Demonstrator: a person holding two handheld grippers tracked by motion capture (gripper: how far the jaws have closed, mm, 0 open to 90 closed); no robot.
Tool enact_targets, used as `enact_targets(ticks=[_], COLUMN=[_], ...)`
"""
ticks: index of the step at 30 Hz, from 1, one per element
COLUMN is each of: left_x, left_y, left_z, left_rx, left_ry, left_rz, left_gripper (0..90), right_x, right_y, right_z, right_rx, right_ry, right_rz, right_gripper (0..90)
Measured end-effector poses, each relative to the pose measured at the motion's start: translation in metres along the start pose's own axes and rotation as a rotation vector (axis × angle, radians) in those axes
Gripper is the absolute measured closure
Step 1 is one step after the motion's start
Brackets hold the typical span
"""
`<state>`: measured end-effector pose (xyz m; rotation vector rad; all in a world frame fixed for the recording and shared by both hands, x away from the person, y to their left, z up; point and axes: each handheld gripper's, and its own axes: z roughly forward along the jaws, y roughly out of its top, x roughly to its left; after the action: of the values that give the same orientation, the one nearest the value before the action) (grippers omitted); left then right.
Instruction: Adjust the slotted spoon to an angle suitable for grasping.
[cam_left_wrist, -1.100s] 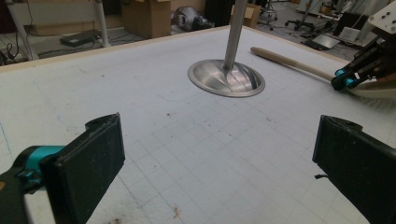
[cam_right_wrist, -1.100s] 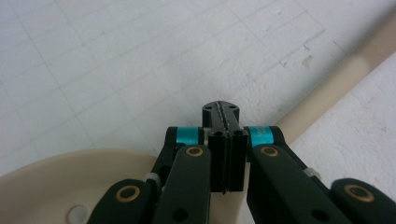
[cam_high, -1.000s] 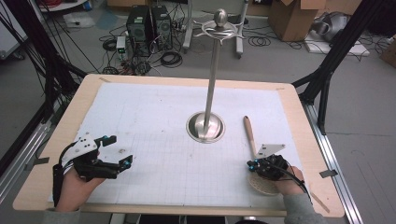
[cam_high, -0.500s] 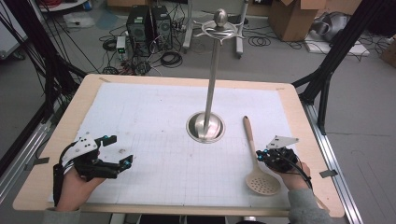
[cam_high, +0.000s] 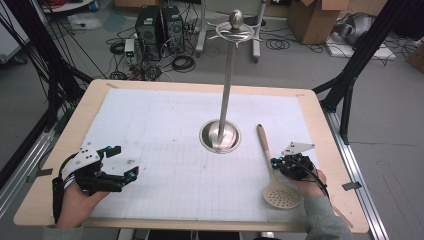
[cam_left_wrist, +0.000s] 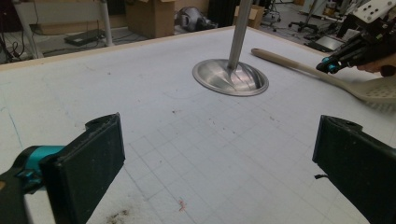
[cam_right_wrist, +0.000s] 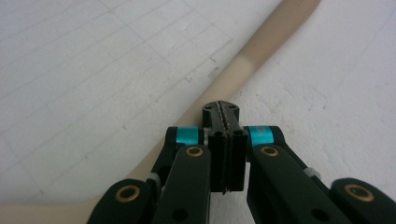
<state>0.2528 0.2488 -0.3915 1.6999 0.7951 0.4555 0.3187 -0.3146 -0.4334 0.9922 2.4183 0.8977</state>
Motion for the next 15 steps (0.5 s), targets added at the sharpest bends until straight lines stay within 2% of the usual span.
enact_targets(ticks=[9,15], left_x=[0.001,0.0], left_y=[-0.001,-0.001], left_z=[0.0,-0.002], left_rx=[0.006,0.002], left_ry=[-0.001,-0.001], left_rz=[-0.002,0.0], left_gripper=[2.7,2.7], right_x=[0.002,0.003], right_y=[0.005,0.008], right_z=[0.01,0.011], right_rx=[-0.024,-0.022], right_ry=[0.04,0.057], right_rz=[-0.029,-0.069], right_gripper=[90.0,90.0])
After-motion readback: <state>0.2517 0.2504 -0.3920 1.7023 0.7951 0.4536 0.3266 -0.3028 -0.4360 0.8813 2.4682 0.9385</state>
